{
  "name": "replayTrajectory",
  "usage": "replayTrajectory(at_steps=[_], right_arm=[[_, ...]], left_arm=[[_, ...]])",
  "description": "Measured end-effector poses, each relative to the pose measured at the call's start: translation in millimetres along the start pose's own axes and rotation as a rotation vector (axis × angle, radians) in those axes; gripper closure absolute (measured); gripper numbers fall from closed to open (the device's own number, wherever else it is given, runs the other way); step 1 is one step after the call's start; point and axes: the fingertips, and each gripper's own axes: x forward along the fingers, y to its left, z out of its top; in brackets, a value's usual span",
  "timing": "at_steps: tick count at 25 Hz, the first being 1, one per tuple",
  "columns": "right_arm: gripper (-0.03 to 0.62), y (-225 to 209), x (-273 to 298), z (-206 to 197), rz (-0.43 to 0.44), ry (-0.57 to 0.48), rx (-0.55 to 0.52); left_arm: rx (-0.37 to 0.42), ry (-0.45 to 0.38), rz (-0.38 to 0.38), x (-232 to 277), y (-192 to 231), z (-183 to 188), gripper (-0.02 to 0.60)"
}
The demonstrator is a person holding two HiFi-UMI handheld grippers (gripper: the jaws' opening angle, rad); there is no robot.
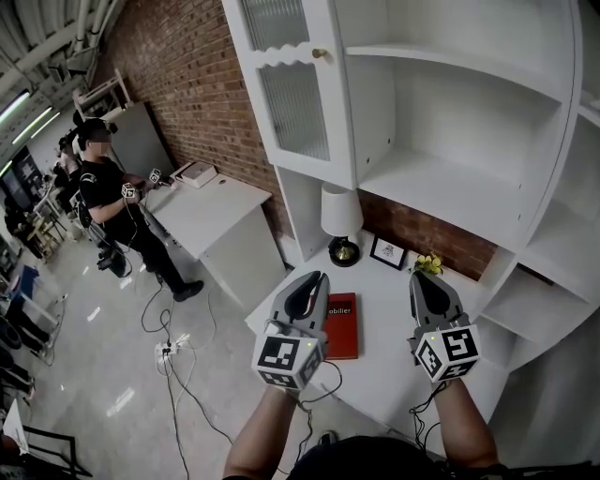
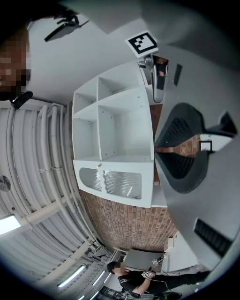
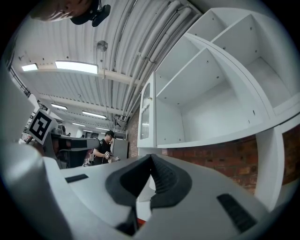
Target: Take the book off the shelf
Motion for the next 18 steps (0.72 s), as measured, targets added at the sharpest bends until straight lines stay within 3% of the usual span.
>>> replayTrajectory(at_steps=[18], right_arm=[[0.594,-18.1,-6.5,-6.4,0.046,0.001,0.024]], left_arm=[[0.042,0.025,0.052,2.8,-18.8,-4.5,0.545]])
